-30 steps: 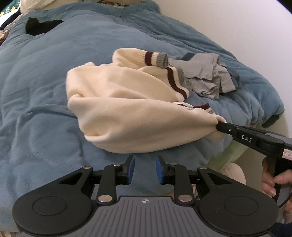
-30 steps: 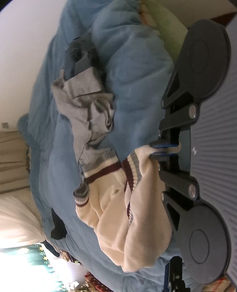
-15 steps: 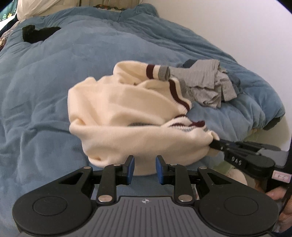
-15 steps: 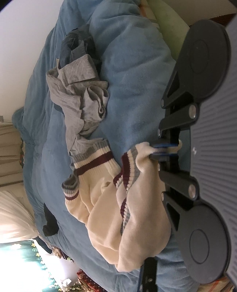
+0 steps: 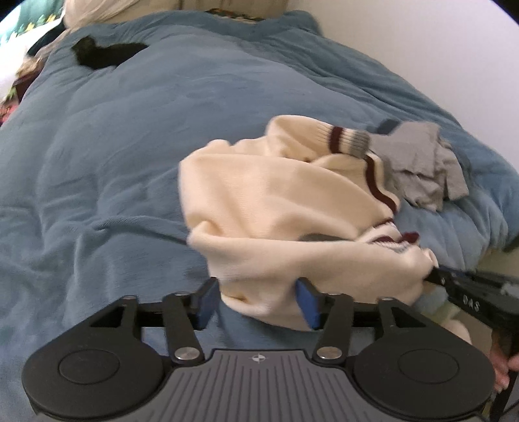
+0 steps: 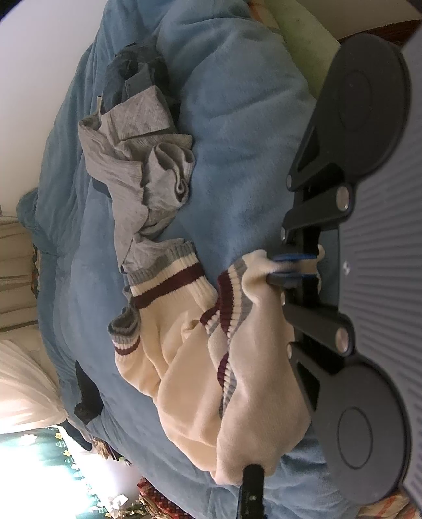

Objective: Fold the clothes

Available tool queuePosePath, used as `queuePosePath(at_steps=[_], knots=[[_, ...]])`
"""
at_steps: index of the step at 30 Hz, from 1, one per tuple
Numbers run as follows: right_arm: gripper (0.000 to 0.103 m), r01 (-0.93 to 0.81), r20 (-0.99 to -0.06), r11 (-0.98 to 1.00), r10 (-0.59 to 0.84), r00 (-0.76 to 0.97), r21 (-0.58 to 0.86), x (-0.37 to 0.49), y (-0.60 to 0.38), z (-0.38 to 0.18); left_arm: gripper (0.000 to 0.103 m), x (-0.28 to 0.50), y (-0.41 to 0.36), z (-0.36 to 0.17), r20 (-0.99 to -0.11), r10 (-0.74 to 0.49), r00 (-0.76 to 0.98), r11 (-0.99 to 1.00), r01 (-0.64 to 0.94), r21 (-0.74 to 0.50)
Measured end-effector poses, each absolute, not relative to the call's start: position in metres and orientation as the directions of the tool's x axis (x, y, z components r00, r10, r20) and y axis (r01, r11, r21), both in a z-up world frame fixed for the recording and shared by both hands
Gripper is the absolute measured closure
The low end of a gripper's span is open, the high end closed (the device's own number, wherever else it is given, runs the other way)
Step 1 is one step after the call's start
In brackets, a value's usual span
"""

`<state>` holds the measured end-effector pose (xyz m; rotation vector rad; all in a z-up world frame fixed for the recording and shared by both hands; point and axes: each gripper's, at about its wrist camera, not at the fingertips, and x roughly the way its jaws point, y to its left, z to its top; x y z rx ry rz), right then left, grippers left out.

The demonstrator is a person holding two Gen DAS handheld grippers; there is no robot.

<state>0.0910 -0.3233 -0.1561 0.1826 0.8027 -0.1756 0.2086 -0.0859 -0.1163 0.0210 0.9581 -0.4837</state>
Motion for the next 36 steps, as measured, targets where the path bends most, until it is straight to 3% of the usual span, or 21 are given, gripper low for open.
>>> queuePosePath(at_steps=[6,11,16,20,26,36], knots=[[0.093,0.22,-0.728,0.971,-0.084,0.68,0.094,0.092,-0.321,-0.157,0.041,0.222,-0.09,-0.129,-0.789,-0.398,0.467,0.896,0.382,-0.226],[0.093,0.213,-0.73,0.972,-0.077,0.679,0.095,0.093,-0.32,-0.156,0.071,0.222,-0.101,-0.134,-0.778,-0.4,0.484,0.894,0.392,-0.216],[0.095,0.186,-0.724,0.978,-0.062,0.687,0.092,0.095,-0.312,-0.152,0.085,0.217,-0.102,-0.131,-0.77,-0.361,0.526,0.911,0.377,-0.169],[0.095,0.139,-0.711,0.986,-0.035,0.702,0.089,0.1,-0.294,-0.145,0.087,0.208,-0.084,-0.121,-0.731,-0.337,0.593,0.923,0.36,-0.134],[0.096,0.015,-0.691,0.996,0.048,0.721,0.085,0.11,-0.237,-0.133,0.088,0.204,-0.013,-0.105,-0.69,-0.318,0.65,0.946,0.263,-0.188],[0.096,-0.264,-0.678,0.962,0.236,0.696,0.064,0.125,-0.098,-0.113,0.089,0.17,0.133,-0.09,-0.656,-0.144,0.741,0.978,0.005,-0.209]])
